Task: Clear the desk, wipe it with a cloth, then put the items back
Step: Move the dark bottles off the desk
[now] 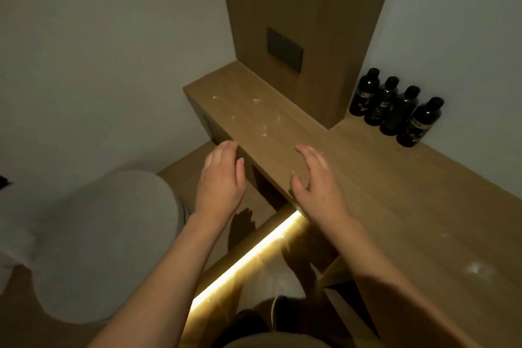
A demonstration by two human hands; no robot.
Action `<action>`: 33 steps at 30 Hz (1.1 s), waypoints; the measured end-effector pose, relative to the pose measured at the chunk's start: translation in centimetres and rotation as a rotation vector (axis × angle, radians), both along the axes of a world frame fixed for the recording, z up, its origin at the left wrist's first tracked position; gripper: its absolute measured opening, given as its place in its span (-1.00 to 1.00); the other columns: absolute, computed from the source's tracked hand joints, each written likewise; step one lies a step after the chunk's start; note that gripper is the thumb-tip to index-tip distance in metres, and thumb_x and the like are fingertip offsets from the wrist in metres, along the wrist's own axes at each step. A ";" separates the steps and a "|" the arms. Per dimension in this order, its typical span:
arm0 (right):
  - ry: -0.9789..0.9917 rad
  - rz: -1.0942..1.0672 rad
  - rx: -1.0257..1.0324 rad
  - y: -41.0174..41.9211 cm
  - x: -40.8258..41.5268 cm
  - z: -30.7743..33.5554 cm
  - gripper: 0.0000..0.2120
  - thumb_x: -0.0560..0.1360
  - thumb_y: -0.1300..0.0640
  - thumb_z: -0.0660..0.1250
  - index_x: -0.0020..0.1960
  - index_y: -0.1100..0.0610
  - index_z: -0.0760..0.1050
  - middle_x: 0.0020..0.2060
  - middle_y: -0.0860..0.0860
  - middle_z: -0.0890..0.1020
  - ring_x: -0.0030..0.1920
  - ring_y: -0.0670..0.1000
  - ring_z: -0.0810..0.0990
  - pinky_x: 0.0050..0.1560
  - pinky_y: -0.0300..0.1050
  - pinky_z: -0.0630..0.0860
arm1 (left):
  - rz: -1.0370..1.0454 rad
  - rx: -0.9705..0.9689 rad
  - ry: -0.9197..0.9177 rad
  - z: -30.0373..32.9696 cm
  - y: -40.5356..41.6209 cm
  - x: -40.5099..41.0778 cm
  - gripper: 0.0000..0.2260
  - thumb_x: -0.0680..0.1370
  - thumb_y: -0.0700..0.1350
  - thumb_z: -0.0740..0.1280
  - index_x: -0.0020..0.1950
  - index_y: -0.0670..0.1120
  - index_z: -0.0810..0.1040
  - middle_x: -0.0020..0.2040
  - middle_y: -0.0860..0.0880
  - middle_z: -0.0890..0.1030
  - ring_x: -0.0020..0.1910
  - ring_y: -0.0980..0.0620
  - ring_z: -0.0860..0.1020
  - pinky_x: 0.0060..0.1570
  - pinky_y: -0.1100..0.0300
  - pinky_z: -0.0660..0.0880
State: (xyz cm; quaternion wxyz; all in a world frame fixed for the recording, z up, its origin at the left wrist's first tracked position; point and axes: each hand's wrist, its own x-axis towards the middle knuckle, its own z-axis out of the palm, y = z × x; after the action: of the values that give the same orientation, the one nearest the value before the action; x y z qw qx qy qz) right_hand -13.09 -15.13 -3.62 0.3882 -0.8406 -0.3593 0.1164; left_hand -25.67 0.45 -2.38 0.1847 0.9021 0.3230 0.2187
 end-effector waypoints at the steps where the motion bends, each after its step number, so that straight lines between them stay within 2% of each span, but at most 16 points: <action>1: 0.009 -0.047 -0.005 -0.3 1.2 0.0 -0.45 0.59 0.02 0.27 0.53 -0.13 0.18 0.49 -0.14 0.29 0.51 -0.10 0.18 0.45 -0.14 0.12 | -0.049 0.002 0.008 0.0 0.1 1.8 -0.67 0.65 -0.12 0.21 0.40 -0.17 0.46 0.34 -0.14 0.53 0.35 -0.10 0.46 0.39 0.03 0.36; 5: 0.064 -0.246 -0.012 -1.9 5.8 0.1 -0.43 0.58 0.03 0.29 0.53 -0.16 0.17 0.50 -0.15 0.27 0.53 -0.07 0.18 0.47 -0.03 0.21 | -0.215 0.005 0.022 -0.6 -0.2 9.1 -0.66 0.66 -0.09 0.24 0.43 -0.10 0.44 0.34 -0.08 0.53 0.34 -0.01 0.45 0.34 0.20 0.25; 10: 0.088 -0.439 -0.010 -4.5 11.2 0.3 -0.45 0.60 0.07 0.26 0.55 -0.08 0.19 0.52 -0.09 0.27 0.51 -0.02 0.23 0.49 0.11 0.29 | -0.431 -0.019 0.035 -1.9 -0.6 18.5 -0.65 0.66 -0.05 0.23 0.45 -0.03 0.41 0.37 -0.02 0.50 0.37 0.09 0.40 0.38 0.21 0.25; 13: 0.112 -0.588 -0.013 -5.2 14.7 0.7 -0.45 0.60 0.10 0.27 0.55 -0.06 0.20 0.52 -0.08 0.27 0.45 -0.01 0.33 0.44 0.13 0.36 | -0.557 -0.058 0.022 -1.9 -0.9 24.2 -0.65 0.66 -0.06 0.21 0.46 -0.01 0.39 0.40 0.02 0.47 0.33 0.28 0.29 0.38 0.31 0.16; 16: 0.117 -0.732 -0.009 -5.5 18.6 0.9 -0.45 0.59 0.14 0.29 0.54 -0.03 0.22 0.49 -0.07 0.32 0.28 -0.09 0.41 0.42 0.12 0.39 | -0.698 -0.140 0.004 -2.1 -1.2 29.9 -0.64 0.67 -0.06 0.20 0.48 -0.01 0.38 0.45 0.04 0.42 0.36 0.19 0.35 0.39 0.22 0.26; 19: 0.100 -0.828 -0.049 -5.9 23.2 0.5 -0.46 0.60 0.17 0.28 0.54 0.03 0.23 0.48 -0.05 0.34 0.20 -0.07 0.44 0.43 0.07 0.37 | -0.762 -0.294 0.015 -2.5 -2.0 35.6 -0.66 0.67 -0.03 0.18 0.46 0.07 0.36 0.43 0.14 0.39 0.26 0.22 0.44 0.30 0.22 0.36; 22: 0.104 -0.890 -0.075 -6.5 27.9 -0.2 -0.49 0.60 0.17 0.27 0.52 0.07 0.27 0.46 0.01 0.37 0.36 -0.01 0.40 0.45 -0.02 0.28 | -0.814 -0.343 -0.013 -3.1 -3.6 41.0 -0.68 0.67 -0.11 0.23 0.43 -0.03 0.43 0.38 0.03 0.47 0.10 0.20 0.49 0.17 0.24 0.44; 24: 0.125 -0.902 -0.106 -6.8 30.8 -1.1 -0.49 0.60 0.18 0.28 0.52 0.11 0.28 0.46 0.05 0.38 0.43 0.04 0.36 0.47 0.02 0.28 | -0.852 -0.378 0.041 -4.0 -4.7 44.2 -0.66 0.67 -0.12 0.22 0.46 -0.08 0.41 0.41 -0.05 0.46 0.21 0.08 0.52 0.21 0.23 0.42; 27: 0.105 -0.871 -0.165 -6.8 34.2 -3.2 -0.50 0.58 0.21 0.33 0.49 0.19 0.32 0.41 0.13 0.43 0.40 0.13 0.39 0.45 0.03 0.29 | -0.866 -0.385 0.156 -5.9 -5.9 47.8 -0.60 0.67 -0.09 0.23 0.51 -0.09 0.33 0.43 -0.09 0.43 0.32 -0.03 0.49 0.25 0.15 0.42; 29: 0.142 -0.842 -0.173 -6.6 35.7 -4.8 -0.50 0.56 0.18 0.36 0.46 0.16 0.35 0.37 0.12 0.47 0.37 0.14 0.42 0.42 0.03 0.32 | -0.870 -0.377 0.206 -7.2 -6.2 49.3 -0.57 0.67 -0.09 0.25 0.53 -0.10 0.29 0.44 -0.10 0.43 0.36 -0.07 0.46 0.28 0.09 0.40; 31: 0.196 -0.824 -0.151 -6.4 36.7 -6.3 -0.53 0.55 0.15 0.38 0.43 0.13 0.37 0.34 0.11 0.46 0.32 0.13 0.44 0.40 0.06 0.36 | -0.858 -0.405 0.218 -8.1 -6.3 50.3 -0.56 0.67 -0.10 0.26 0.53 -0.11 0.30 0.42 -0.12 0.45 0.36 -0.09 0.45 0.30 0.08 0.39; 33: 0.204 -0.837 -0.097 -6.3 37.4 -7.2 -0.58 0.54 0.14 0.38 0.37 0.15 0.41 0.31 0.10 0.45 0.29 0.13 0.45 0.38 0.08 0.38 | -0.831 -0.418 0.195 -8.6 -6.5 50.8 -0.62 0.66 -0.11 0.27 0.48 -0.12 0.36 0.34 -0.12 0.50 0.28 -0.11 0.51 0.20 0.11 0.42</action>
State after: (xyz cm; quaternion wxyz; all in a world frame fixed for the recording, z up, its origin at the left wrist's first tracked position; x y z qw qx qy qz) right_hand 24.29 -21.43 -10.79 0.3954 -0.9154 0.0585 0.0484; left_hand 25.09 -6.00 -10.98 0.4031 0.9146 -0.0122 -0.0291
